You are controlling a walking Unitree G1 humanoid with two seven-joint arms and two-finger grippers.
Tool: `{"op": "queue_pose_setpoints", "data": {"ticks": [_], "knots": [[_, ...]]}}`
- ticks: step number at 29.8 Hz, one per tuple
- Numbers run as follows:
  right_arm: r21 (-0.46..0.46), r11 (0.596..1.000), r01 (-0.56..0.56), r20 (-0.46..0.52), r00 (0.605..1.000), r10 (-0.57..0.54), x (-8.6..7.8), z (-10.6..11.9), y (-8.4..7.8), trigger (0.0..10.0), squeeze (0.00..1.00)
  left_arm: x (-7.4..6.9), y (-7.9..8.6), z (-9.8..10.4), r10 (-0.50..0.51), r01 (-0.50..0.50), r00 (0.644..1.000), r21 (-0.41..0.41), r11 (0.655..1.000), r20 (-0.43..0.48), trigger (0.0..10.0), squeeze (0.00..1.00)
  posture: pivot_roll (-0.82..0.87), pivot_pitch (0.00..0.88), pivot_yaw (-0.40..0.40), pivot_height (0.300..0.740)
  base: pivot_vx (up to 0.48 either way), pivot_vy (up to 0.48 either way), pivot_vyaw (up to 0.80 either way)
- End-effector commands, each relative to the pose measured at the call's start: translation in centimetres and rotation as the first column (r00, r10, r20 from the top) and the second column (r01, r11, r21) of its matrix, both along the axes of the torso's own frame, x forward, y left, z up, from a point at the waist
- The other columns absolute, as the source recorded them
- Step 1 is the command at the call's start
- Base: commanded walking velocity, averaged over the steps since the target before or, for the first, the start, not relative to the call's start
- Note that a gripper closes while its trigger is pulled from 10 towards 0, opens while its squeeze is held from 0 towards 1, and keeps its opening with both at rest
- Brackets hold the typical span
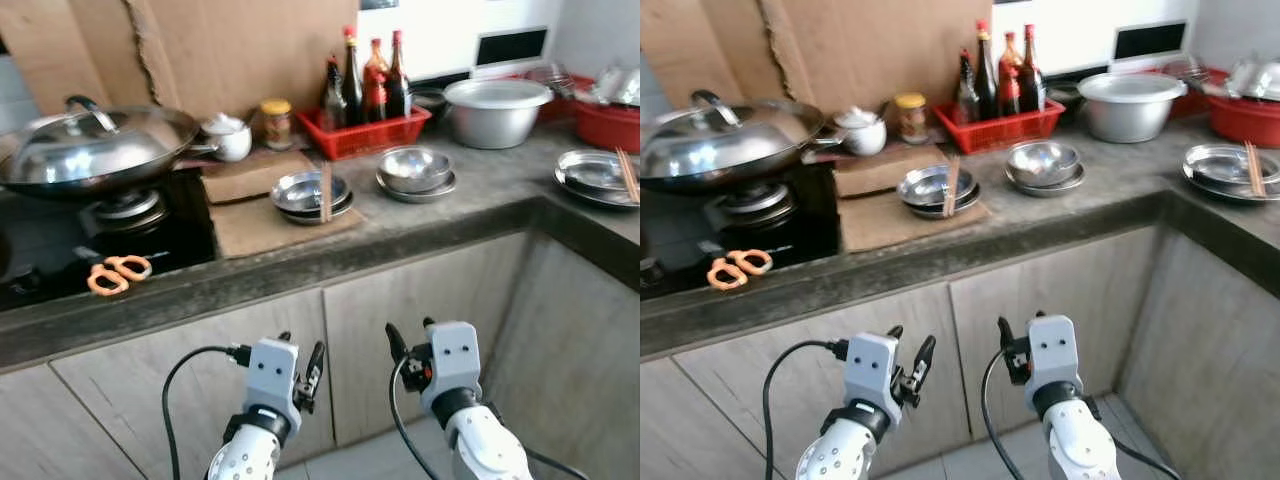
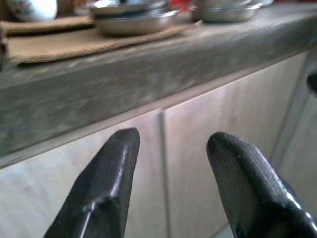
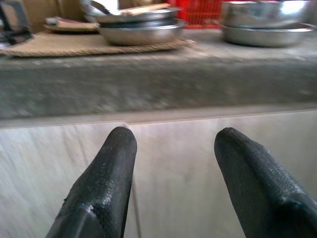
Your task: Kitchen organization
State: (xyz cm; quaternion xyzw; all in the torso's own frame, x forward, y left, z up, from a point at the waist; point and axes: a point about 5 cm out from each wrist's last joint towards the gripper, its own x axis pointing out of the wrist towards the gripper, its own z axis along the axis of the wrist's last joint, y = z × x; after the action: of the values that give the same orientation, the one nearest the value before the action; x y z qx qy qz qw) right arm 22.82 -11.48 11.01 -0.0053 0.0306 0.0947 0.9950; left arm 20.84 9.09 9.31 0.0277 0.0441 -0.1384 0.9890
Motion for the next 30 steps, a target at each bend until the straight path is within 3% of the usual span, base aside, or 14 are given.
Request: {"op": "queue_pose_setpoints", "data": {"ticks": [1,11,20,23,24,29,30], "knots": [[0.0,1.0,-0.002,0.01,1.0,0.002,0.3,0.2,0.2,10.0,0.0,0.3,0.4,0.3,0.012,-0.012,1.0,0.008,1.0,0.015,10.0,0.0,0.03,0.0,0.006,0.74,0.307,0.0,0.0],[-0.004,1.0,0.0,0.032,0.999,0.0,0.9,0.6,0.3,10.0,0.0,0.4,0.4,0.4,0.022,-0.023,1.0,0.016,1.0,0.02,10.0,0.0,0.04,0.0,0.0,0.74,0.276,0.0,0.0],[-0.003,0.999,-0.037,0.067,0.997,0.038,1.6,1.2,0.5,10.0,0.0,0.6,0.5,0.3,0.053,-0.053,0.999,-0.006,0.999,0.01,10.0,0.0,0.04,0.0,-0.003,0.74,0.0,0.0,0.0],[-0.008,0.999,-0.053,0.09,0.994,0.053,2.2,1.7,0.6,10.0,0.0,0.7,0.5,0.7,0.058,-0.058,0.997,-0.022,0.998,0.042,10.0,0.0,0.04,0.0,-0.002,0.74,0.0,0.0,0.0],[-0.014,0.998,-0.058,0.099,0.993,0.059,2.4,1.9,0.7,10.0,1.0,0.7,0.4,0.9,0.057,-0.055,0.997,-0.023,0.998,0.059,10.0,0.0,0.04,0.0,0.0,0.74,0.0,0.0,0.0],[-0.039,0.996,-0.08,0.128,0.988,0.084,3.0,2.3,0.9,10.0,1.0,0.8,0.2,1.1,0.066,-0.065,0.995,-0.013,0.998,0.07,10.0,0.0,0.05,0.0,-0.003,0.74,0.0,0.0,0.0],[-0.108,0.991,-0.085,0.18,0.978,0.103,3.3,2.8,0.9,10.0,1.0,0.7,0.4,1.1,0.098,-0.097,0.99,-0.014,0.995,0.102,10.0,0.0,0.05,0.0,-0.008,0.74,0.0,0.0,0.0]]}}
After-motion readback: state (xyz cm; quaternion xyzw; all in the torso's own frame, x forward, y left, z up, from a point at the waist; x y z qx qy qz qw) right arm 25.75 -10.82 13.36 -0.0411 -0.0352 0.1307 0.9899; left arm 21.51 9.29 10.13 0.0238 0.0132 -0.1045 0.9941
